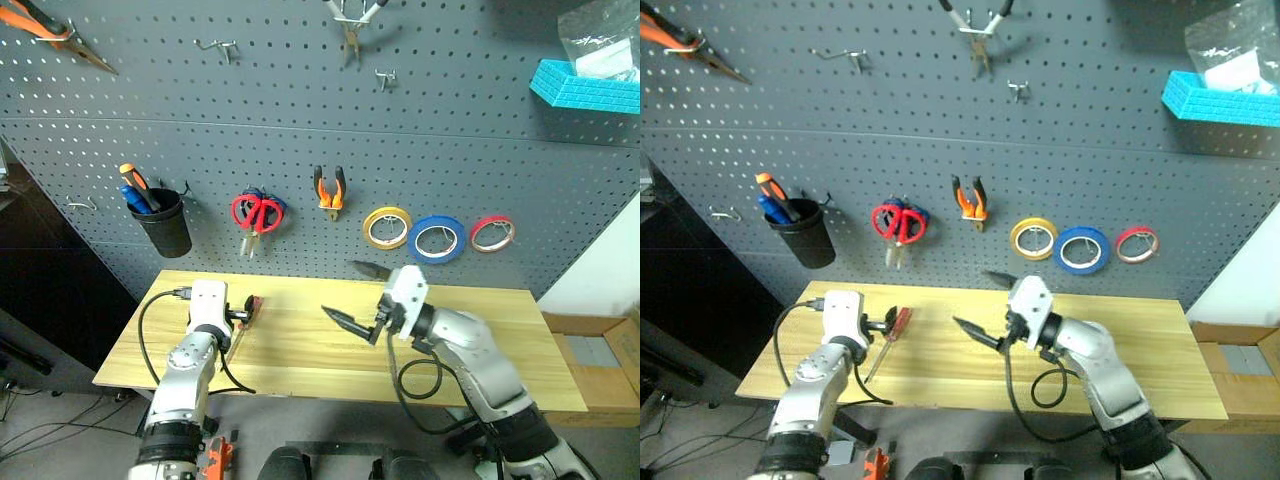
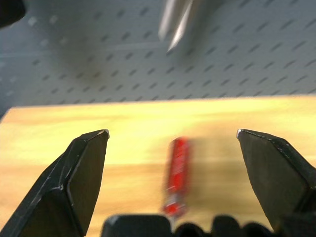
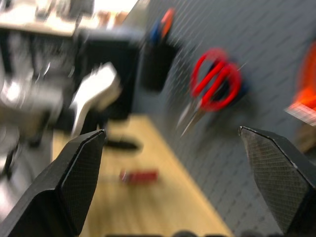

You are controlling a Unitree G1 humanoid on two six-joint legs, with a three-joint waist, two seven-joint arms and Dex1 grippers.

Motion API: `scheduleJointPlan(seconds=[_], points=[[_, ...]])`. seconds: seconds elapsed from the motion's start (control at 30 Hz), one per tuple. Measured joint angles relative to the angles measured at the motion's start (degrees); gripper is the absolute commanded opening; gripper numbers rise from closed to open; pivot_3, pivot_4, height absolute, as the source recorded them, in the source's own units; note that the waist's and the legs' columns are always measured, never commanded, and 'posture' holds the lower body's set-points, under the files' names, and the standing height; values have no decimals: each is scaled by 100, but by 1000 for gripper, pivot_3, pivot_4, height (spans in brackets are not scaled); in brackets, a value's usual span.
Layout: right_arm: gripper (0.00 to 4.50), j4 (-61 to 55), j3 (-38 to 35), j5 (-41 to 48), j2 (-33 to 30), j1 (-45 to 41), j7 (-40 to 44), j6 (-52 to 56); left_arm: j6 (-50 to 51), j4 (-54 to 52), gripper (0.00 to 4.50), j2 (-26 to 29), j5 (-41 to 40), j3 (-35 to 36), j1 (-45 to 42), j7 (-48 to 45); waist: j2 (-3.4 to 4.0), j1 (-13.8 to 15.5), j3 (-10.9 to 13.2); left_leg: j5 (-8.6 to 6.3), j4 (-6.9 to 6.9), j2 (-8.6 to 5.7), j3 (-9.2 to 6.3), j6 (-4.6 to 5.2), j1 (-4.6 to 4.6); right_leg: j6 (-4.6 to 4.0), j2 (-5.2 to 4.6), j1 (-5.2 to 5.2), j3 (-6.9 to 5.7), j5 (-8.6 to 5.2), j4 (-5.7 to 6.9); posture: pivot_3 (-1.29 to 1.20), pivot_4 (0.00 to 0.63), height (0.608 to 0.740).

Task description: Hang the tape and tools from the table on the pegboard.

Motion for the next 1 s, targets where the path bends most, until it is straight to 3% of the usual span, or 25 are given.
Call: scheduleJointPlan(seconds=[0.27,0.57,0.87,1.0], points=[[4500,695,487,-528,357,-867,174,545,90,1693,4482,283,122,-157,-1232,-410,-19,29,261,0,-3,-8,-23,0,-40,-2,-16,-18,-33,2,-3,90,173,740],[4500,533,690,-619,428,-1074,467,1261,3,3157,4482,265,167,-454,-2089,-1095,-19,-13,550,-5,-6,0,-42,-1,-83,-16,-23,-60,-72,-7,0,79,220,740],[4500,249,697,-690,438,-985,421,1465,-430,4137,4482,502,428,-565,-2448,-1155,-19,-6,634,-5,-2,-2,-57,-2,-130,-15,-24,-95,-87,-7,-2,77,235,740],[4500,195,695,-690,371,-960,426,1519,-538,4307,3588,528,440,-566,-2527,-1300,-17,-7,661,-5,1,-1,-60,-2,-129,-15,-24,-94,-89,-6,0,76,235,740]])
